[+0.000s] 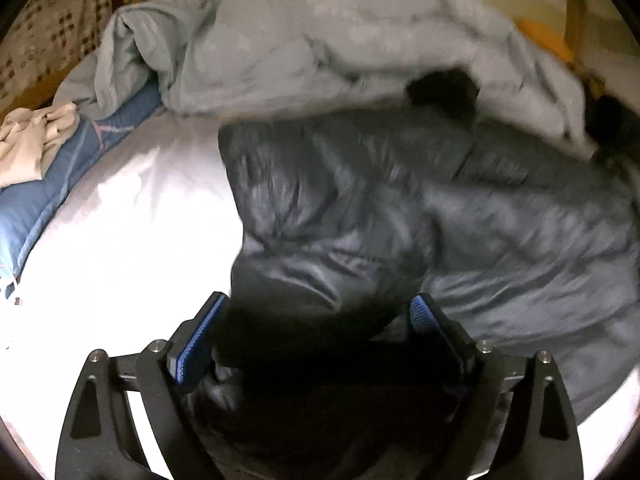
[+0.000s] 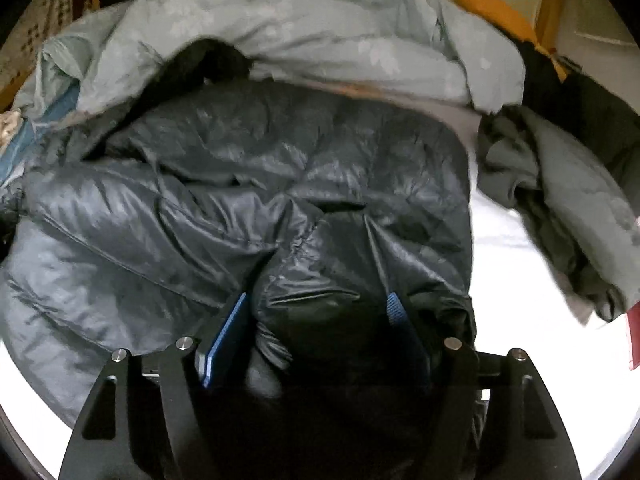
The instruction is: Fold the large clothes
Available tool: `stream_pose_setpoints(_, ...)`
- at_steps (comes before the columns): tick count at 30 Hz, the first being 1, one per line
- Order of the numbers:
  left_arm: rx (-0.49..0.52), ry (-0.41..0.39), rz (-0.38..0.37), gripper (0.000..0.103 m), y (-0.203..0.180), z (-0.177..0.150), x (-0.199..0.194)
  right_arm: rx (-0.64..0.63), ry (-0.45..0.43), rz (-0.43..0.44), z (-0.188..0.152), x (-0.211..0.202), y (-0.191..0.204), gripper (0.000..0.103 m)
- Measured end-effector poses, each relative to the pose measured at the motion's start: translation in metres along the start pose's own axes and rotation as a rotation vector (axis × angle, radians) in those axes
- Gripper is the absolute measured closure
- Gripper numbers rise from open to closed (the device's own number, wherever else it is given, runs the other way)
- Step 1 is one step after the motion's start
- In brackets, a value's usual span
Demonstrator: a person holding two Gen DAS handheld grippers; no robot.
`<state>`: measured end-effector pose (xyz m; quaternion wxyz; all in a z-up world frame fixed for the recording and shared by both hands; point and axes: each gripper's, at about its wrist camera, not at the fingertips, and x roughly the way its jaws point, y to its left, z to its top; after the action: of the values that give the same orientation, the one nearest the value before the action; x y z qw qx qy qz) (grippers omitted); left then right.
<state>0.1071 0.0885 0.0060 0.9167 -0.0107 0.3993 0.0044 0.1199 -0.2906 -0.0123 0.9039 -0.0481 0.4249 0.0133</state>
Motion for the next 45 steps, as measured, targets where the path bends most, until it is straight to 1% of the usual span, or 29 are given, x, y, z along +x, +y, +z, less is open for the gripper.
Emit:
stream_pose_setpoints(3, -0.027, -0.101, -0.064, 0.013, 0.004, 0.008, -0.030, 0.037, -0.074, 0.053, 0.001, -0.024, -0.004, 0.031)
stream_pose_setpoints(4, -0.020, -0.131, -0.070, 0.013, 0.004, 0.009, -0.037, 0.048, -0.101, 0.065, 0.001, -0.031, -0.006, 0.031)
stream_pose_setpoints(6, 0.004, -0.176, -0.048, 0.013, 0.004, 0.010, -0.048, 0.056, -0.170, 0.070, 0.005, -0.046, -0.007, 0.031)
stream_pose_setpoints(8, 0.029, -0.200, 0.000, 0.013, 0.002, 0.011, -0.051, 0.051, -0.242, 0.052, 0.007, -0.060, -0.008, 0.031)
stream_pose_setpoints(11, 0.046, -0.185, 0.055, 0.013, -0.001, 0.015, -0.042, 0.044, -0.314, 0.010, 0.012, -0.073, -0.007, 0.031)
stream_pose_setpoints(12, 0.040, -0.176, 0.070, 0.013, 0.000, 0.017, -0.037, 0.042, -0.325, 0.008, 0.015, -0.078, -0.004, 0.031)
stream_pose_setpoints(15, -0.005, -0.132, 0.074, 0.013, 0.007, 0.018, -0.021, 0.035, -0.327, 0.032, 0.038, -0.085, 0.007, 0.031)
stream_pose_setpoints(16, -0.009, -0.099, 0.077, 0.013, 0.008, 0.018, -0.013, 0.036, -0.328, 0.047, 0.046, -0.087, 0.011, 0.031)
stream_pose_setpoints(18, -0.014, -0.011, 0.098, 0.013, 0.010, 0.011, 0.006, 0.023, -0.313, 0.102, 0.074, -0.088, 0.029, 0.031)
stream_pose_setpoints(19, -0.028, 0.051, 0.096, 0.013, 0.012, 0.007, 0.018, 0.012, -0.310, 0.119, 0.086, -0.087, 0.039, 0.031)
stream_pose_setpoints(21, -0.100, 0.142, 0.032, 0.012, 0.019, -0.002, 0.036, -0.002, -0.320, 0.147, 0.116, -0.081, 0.063, 0.029)
stream_pose_setpoints(22, -0.148, 0.164, 0.002, 0.012, 0.025, -0.005, 0.040, -0.008, -0.310, 0.163, 0.131, -0.074, 0.076, 0.029)
stream_pose_setpoints(23, -0.167, 0.165, -0.008, 0.012, 0.027, -0.005, 0.041, -0.003, -0.292, 0.183, 0.146, -0.064, 0.087, 0.029)
stream_pose_setpoints(25, -0.154, 0.161, -0.010, 0.013, 0.026, -0.002, 0.038, 0.020, -0.250, 0.228, 0.170, -0.043, 0.107, 0.029)
stream_pose_setpoints(26, -0.144, 0.147, -0.007, 0.014, 0.025, 0.000, 0.035, 0.035, -0.209, 0.262, 0.187, -0.025, 0.118, 0.029)
stream_pose_setpoints(27, -0.134, 0.127, -0.006, 0.014, 0.023, 0.001, 0.031, 0.042, -0.187, 0.267, 0.197, -0.012, 0.127, 0.029)
stream_pose_setpoints(31, -0.102, 0.037, -0.005, 0.015, 0.021, 0.010, 0.015, 0.035, -0.098, 0.216, 0.236, 0.052, 0.161, 0.029)
stream_pose_setpoints(32, -0.097, 0.016, -0.009, 0.015, 0.021, 0.012, 0.012, 0.038, -0.072, 0.189, 0.242, 0.070, 0.166, 0.029)
stream_pose_setpoints(34, -0.090, -0.030, -0.026, 0.015, 0.023, 0.018, 0.002, 0.060, -0.031, 0.162, 0.250, 0.098, 0.170, 0.029)
stream_pose_setpoints(36, -0.071, -0.064, -0.022, 0.015, 0.024, 0.021, -0.004, 0.110, 0.000, 0.165, 0.254, 0.119, 0.169, 0.029)
stream_pose_setpoints(38, -0.060, -0.079, -0.005, 0.015, 0.027, 0.023, -0.007, 0.152, 0.021, 0.190, 0.256, 0.134, 0.165, 0.029)
stream_pose_setpoints(40, -0.070, -0.077, -0.019, 0.015, 0.029, 0.023, -0.007, 0.149, 0.028, 0.170, 0.257, 0.141, 0.165, 0.030)
stream_pose_setpoints(42, -0.085, -0.076, -0.035, 0.015, 0.032, 0.024, -0.009, 0.115, 0.021, 0.158, 0.257, 0.141, 0.168, 0.049)
stream_pose_setpoints(43, -0.089, -0.079, -0.037, 0.015, 0.033, 0.024, -0.009, 0.088, 0.025, 0.150, 0.257, 0.140, 0.170, 0.078)
stream_pose_setpoints(44, -0.090, -0.086, -0.037, 0.015, 0.033, 0.024, -0.011, 0.068, 0.026, 0.142, 0.257, 0.137, 0.171, 0.098)
stream_pose_setpoints(45, -0.089, -0.095, -0.034, 0.015, 0.034, 0.025, -0.012, 0.061, 0.012, 0.139, 0.256, 0.131, 0.171, 0.098)
